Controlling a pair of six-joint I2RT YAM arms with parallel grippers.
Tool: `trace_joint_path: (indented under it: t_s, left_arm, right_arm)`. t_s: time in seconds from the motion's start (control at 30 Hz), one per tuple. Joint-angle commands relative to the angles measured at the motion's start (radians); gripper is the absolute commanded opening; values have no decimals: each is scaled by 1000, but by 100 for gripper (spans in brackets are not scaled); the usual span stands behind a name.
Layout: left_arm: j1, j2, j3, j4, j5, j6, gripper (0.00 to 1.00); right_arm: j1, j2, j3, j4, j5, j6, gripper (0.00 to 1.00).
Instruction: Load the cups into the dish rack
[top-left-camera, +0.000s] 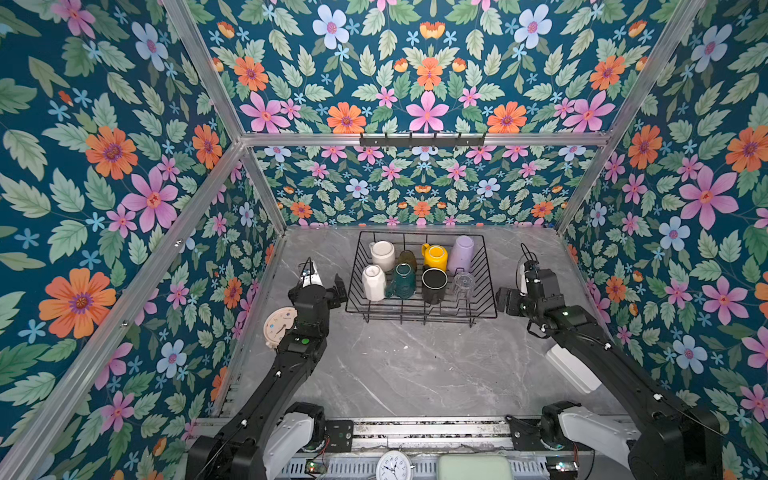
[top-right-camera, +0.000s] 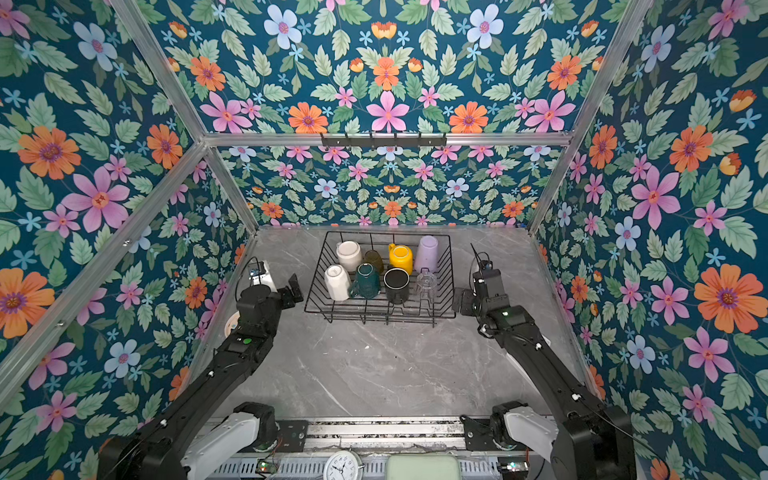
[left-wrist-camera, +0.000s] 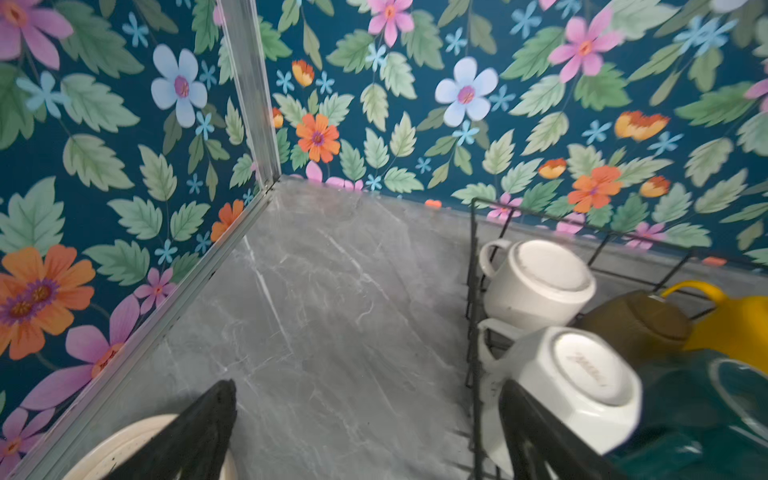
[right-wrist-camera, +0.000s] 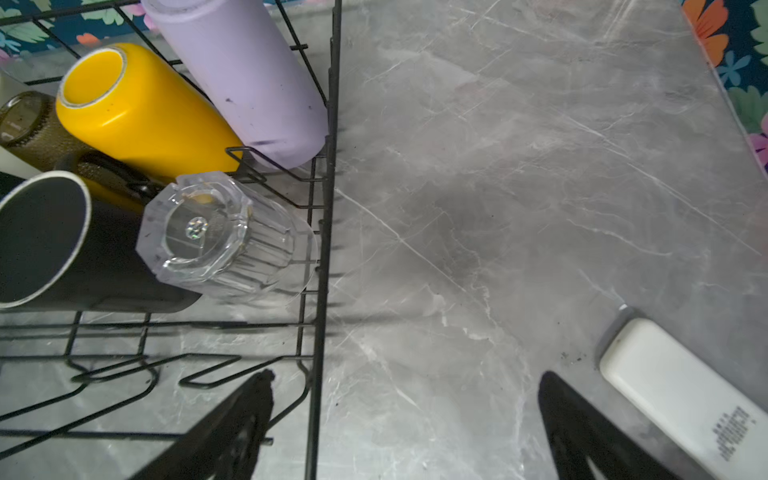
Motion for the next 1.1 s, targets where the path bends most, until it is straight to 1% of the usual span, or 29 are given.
trace_joint_path:
  t_s: [0.0, 0.13, 0.17, 0.23, 0.33, 0.4, 0.47, 0.53, 0.6, 0.7, 0.73, 0.77, 0.8, 0.87, 0.9, 0.93, 0.97, 1.0, 1.03, 1.07]
  left_arm:
    - [23, 4, -86, 215, -7, 37, 100]
    - [49, -6, -232, 432, -45, 91, 100]
    - [59, 15, -261, 488, -55, 105, 100]
    - [85, 69, -293, 550, -62, 109, 100]
    - [99, 137, -314, 612, -39, 86, 100]
    - [101, 189, -347, 709, -43, 88, 100]
    - [102, 276, -375, 858, -71, 112, 100]
    - [102, 309, -372, 898, -52, 118, 100]
    - [102, 349, -364, 957, -60, 143, 100]
    - [104, 372, -364, 990, -69, 156, 100]
    - [104, 392, -356, 1008, -71, 169, 100]
    - [104, 411, -345, 1022, -71, 191, 100]
    - [104, 420, -339, 1026, -70, 202, 100]
    - [104, 436, -340, 1030, -69, 203, 100]
    - [104, 469, -348, 1078, -76, 206, 100]
    - [104, 529, -359, 1162, -80, 211, 100]
    - [104, 596, -363, 1277, -59, 240, 100]
    - [99, 645, -362, 1330, -34, 265, 100]
    - [97, 679, -357, 1350, -12, 280, 100]
    - [93, 675, -347, 1329, -27, 276, 100]
  right_arm:
    - [-10, -28, -87, 223, 117, -47, 99]
    - [-13, -45, -249, 526, 199, -153, 99]
    - [-15, -36, -283, 599, 223, -187, 99]
    - [-36, -7, -317, 674, 246, -207, 99]
    - [-92, 47, -360, 774, 165, -209, 99]
    - [-120, 80, -388, 853, 131, -219, 99]
    - [-144, 121, -423, 956, 103, -236, 99]
    - [-162, 164, -443, 1041, 71, -236, 99]
    - [-163, 195, -430, 1049, 31, -268, 99]
    - [-163, 274, -445, 1160, 1, -301, 99]
    - [-165, 297, -451, 1207, 13, -298, 99]
    - [-172, 294, -452, 1202, 12, -286, 99]
    - [-187, 288, -459, 1195, -18, -278, 99]
    - [-197, 323, -490, 1291, -37, -276, 99]
    - [-201, 341, -497, 1305, -49, -273, 99]
    - [-202, 365, -503, 1362, -54, -276, 99]
    - [-202, 362, -501, 1359, -51, -276, 99]
    - [-202, 343, -497, 1308, -55, -275, 99]
    - [-203, 344, -499, 1311, -62, -277, 99]
    - [-202, 357, -503, 1338, -58, -278, 99]
